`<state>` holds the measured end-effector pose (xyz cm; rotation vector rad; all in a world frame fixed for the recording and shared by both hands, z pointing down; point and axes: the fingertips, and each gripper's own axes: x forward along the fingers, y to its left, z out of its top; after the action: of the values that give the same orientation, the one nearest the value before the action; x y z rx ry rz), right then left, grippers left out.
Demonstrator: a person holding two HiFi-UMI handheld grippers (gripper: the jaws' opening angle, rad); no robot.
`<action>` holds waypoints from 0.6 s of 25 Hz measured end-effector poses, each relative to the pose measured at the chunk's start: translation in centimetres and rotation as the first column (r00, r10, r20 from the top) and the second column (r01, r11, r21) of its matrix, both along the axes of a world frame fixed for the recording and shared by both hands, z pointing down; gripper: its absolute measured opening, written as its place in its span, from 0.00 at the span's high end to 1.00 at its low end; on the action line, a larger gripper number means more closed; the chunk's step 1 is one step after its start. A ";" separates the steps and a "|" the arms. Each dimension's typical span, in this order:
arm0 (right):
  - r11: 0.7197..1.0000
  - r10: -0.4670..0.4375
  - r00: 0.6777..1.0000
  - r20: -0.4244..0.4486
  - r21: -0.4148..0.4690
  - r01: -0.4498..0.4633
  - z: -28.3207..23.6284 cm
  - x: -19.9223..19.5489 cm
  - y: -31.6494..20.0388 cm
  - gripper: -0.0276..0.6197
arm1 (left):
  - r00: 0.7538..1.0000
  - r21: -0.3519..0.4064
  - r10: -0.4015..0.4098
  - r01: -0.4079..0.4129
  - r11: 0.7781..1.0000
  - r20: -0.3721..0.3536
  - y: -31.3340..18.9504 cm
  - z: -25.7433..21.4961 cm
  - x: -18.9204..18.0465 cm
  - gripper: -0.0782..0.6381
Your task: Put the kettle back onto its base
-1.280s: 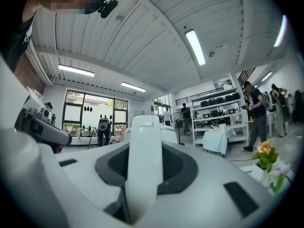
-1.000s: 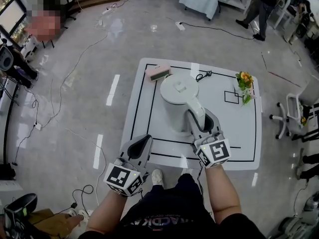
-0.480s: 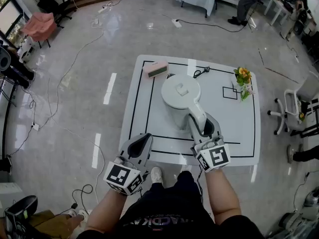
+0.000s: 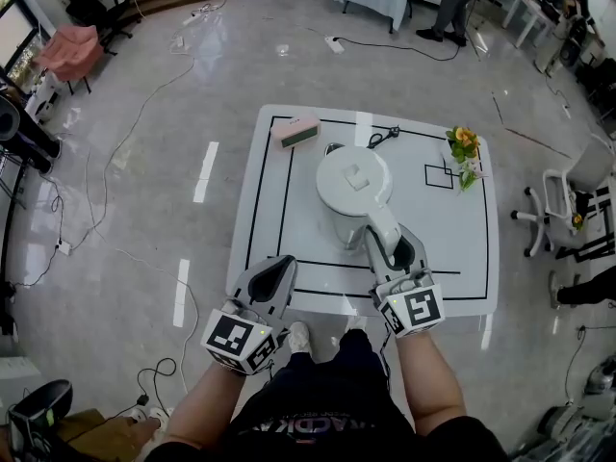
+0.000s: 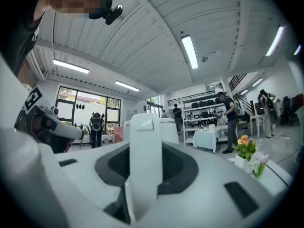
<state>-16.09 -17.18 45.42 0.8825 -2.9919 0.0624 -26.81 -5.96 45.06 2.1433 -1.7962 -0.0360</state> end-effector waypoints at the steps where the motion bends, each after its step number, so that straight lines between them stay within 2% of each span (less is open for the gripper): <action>1: 1.000 0.004 1.000 -0.001 0.000 -0.004 0.0 0.1 0.0 0.77 | 1.000 0.001 0.002 -0.002 1.000 0.000 0.0 0.0 0.0 0.89; 15: 0.998 0.056 0.998 0.016 0.004 -0.056 0.6 1.4 1.2 0.77 | 1.000 0.008 0.009 -0.009 1.000 -0.004 0.0 0.2 -0.1 0.89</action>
<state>-14.68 -15.96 46.05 0.9714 -2.9824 0.0634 -26.91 -5.92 45.27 2.1560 -1.7870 -0.0451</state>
